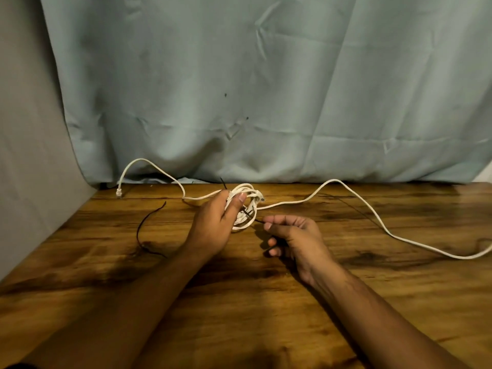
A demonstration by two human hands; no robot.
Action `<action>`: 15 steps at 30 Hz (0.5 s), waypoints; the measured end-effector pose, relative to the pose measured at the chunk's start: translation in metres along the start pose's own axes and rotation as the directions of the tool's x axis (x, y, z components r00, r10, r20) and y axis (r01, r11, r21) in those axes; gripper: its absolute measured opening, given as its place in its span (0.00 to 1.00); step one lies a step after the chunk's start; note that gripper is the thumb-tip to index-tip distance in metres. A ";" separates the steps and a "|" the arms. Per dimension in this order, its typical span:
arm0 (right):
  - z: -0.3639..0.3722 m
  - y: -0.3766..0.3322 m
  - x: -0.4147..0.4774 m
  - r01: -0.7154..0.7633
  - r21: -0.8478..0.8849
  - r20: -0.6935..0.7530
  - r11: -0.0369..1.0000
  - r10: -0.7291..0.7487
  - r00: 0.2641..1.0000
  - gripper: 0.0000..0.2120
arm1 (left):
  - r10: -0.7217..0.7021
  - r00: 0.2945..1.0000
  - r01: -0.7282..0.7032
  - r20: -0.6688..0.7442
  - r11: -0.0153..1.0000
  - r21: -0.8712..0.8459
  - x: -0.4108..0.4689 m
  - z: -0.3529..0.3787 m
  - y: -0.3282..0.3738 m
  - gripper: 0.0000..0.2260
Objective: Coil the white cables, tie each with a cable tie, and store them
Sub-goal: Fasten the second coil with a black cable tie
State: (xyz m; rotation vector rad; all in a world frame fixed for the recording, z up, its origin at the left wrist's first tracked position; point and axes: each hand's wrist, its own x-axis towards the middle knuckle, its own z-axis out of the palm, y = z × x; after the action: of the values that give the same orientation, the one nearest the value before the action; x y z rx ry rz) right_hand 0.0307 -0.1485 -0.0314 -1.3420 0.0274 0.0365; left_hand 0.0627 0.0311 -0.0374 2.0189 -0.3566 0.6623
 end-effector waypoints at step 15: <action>0.004 -0.009 -0.008 -0.056 -0.048 -0.059 0.997 0.053 0.997 0.05 | -0.083 0.994 0.084 -0.073 0.996 0.014 0.002 -0.007 0.000 0.14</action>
State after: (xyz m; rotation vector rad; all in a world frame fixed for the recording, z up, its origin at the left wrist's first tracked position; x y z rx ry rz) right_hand 0.0232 -0.1470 -0.0213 -1.3915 0.1128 0.0451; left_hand 0.0622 0.0373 -0.0333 2.0090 -0.2236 0.6862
